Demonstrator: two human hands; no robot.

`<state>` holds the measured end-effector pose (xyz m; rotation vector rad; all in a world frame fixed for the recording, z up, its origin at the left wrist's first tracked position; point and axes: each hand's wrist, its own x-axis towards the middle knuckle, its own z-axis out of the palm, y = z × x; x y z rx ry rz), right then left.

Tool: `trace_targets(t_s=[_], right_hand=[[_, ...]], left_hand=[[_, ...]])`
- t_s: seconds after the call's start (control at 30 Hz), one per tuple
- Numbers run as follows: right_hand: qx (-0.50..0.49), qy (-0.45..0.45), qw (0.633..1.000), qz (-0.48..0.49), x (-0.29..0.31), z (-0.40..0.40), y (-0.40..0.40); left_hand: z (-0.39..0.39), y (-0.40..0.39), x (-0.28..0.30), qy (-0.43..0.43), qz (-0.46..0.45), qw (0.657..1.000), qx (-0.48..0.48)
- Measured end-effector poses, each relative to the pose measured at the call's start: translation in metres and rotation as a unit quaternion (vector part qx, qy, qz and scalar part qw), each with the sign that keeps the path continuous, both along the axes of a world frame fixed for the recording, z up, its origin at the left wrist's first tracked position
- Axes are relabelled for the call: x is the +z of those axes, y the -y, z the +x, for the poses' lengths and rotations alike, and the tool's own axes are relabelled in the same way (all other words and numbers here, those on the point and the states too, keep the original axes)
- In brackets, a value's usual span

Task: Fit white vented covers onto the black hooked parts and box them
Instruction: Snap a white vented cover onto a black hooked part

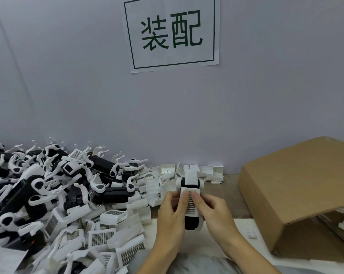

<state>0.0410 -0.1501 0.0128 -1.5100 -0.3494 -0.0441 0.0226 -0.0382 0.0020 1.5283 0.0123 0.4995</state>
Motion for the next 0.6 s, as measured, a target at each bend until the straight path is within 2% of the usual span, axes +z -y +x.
trace_targets(t_s=[0.17, 0.3, 0.4, 0.5, 0.6], right_hand=[[-0.036, 0.006, 0.999, 0.007, 0.0004, 0.0014, 0.0028], [-0.039, 0.010, 0.999, 0.013, -0.0020, 0.0016, 0.0001], [-0.051, -0.015, 0.998, 0.042, -0.0025, 0.0030, 0.0002], [-0.013, -0.062, 0.995, 0.081, -0.0016, 0.0059, 0.0029], [-0.013, -0.026, 0.999, 0.029, -0.0033, 0.0066, 0.0042]], left_hand=[[-0.0002, -0.0001, 0.0012, 0.004, 0.048, 0.999, 0.003], [0.0013, -0.0017, 0.0012, -0.009, 0.026, 1.000, 0.004], [0.0018, -0.0006, 0.0007, -0.029, 0.008, 0.999, -0.026], [0.0026, 0.0004, -0.0007, -0.032, 0.048, 0.998, -0.029], [0.0061, -0.0032, -0.0029, -0.036, 0.086, 0.996, 0.012]])
